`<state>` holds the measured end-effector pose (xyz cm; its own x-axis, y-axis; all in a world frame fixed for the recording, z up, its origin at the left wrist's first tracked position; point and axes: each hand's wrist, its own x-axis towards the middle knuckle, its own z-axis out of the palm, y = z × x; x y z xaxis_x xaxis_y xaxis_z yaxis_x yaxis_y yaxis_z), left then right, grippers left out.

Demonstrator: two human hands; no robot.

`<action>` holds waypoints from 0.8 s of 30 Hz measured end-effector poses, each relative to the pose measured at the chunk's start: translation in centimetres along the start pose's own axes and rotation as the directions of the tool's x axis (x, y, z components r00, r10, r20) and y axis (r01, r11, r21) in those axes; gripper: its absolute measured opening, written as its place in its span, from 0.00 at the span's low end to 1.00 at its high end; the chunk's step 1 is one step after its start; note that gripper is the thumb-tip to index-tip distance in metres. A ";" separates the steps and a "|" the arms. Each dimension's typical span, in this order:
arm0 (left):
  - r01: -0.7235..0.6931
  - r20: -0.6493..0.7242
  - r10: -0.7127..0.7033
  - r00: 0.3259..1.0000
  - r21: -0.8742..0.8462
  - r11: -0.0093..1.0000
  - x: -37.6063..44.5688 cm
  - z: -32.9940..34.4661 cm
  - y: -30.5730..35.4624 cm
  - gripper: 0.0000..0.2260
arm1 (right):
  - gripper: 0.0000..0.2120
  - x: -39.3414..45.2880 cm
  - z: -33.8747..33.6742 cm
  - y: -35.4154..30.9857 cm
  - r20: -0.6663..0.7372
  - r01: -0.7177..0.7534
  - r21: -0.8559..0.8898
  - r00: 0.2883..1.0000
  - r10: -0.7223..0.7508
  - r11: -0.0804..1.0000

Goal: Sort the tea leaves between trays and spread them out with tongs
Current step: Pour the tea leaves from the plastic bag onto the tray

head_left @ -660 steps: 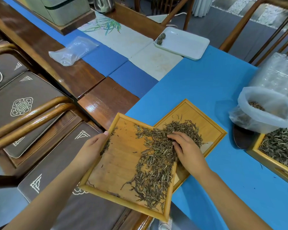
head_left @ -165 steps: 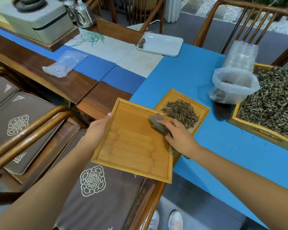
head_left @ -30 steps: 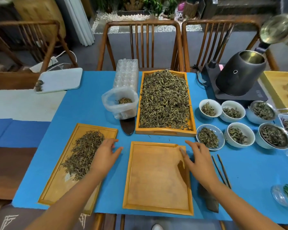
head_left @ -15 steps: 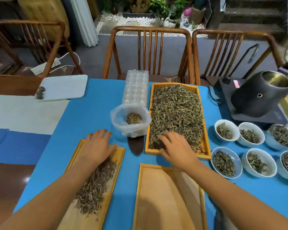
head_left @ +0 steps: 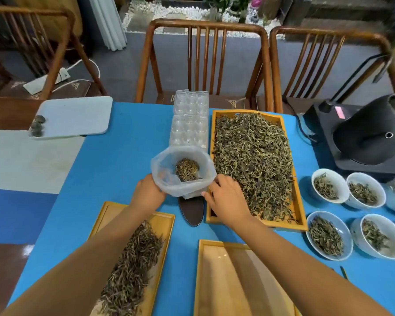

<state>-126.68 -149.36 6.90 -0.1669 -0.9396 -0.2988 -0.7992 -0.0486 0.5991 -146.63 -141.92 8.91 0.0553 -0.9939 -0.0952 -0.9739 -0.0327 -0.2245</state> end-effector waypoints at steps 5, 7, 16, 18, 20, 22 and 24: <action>-0.005 -0.015 0.005 1.000 -0.042 0.999 -0.2 0.4 0.3 0.11 | 0.15 0.0 -0.2 -0.4 -0.031 -0.010 0.053 0.999 0.011 0.999; -0.021 -0.049 0.020 0.999 -0.021 1.000 -0.3 0.4 0.4 0.10 | 0.15 -0.1 -0.4 -0.5 -0.047 -0.010 0.076 0.999 0.014 0.997; -0.107 -0.143 0.118 0.983 0.085 0.991 -3.0 -1.0 2.0 0.12 | 0.13 -2.2 -2.8 -1.0 -0.134 0.039 0.131 0.991 -0.022 0.991; -0.118 -0.141 0.129 0.981 0.088 0.989 -4.4 -1.3 2.4 0.12 | 0.13 -3.2 -3.4 -1.1 -0.139 0.050 0.154 0.990 -0.028 0.987; -0.137 -0.120 0.147 0.982 0.093 0.986 -6.0 -1.6 2.9 0.13 | 0.13 -4.7 -4.1 -1.2 -0.147 0.069 0.167 0.988 -0.044 0.984; -0.147 -0.089 0.154 0.984 0.084 0.986 -7.8 -1.7 3.5 0.13 | 0.12 -6.5 -4.6 -1.1 -0.154 0.085 0.182 0.986 -0.056 0.980; -0.156 -0.048 0.161 0.986 0.081 0.984 -9.6 -1.6 4.1 0.14 | 0.12 -8.6 -5.0 -0.8 -0.161 0.086 0.207 0.985 -0.053 0.974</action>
<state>-127.42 -141.07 13.43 -0.2649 -0.9505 -0.1625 -0.8072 0.1264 0.5766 -147.42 -133.85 14.78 0.0706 -0.9947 0.0746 -0.8987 -0.0959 -0.4280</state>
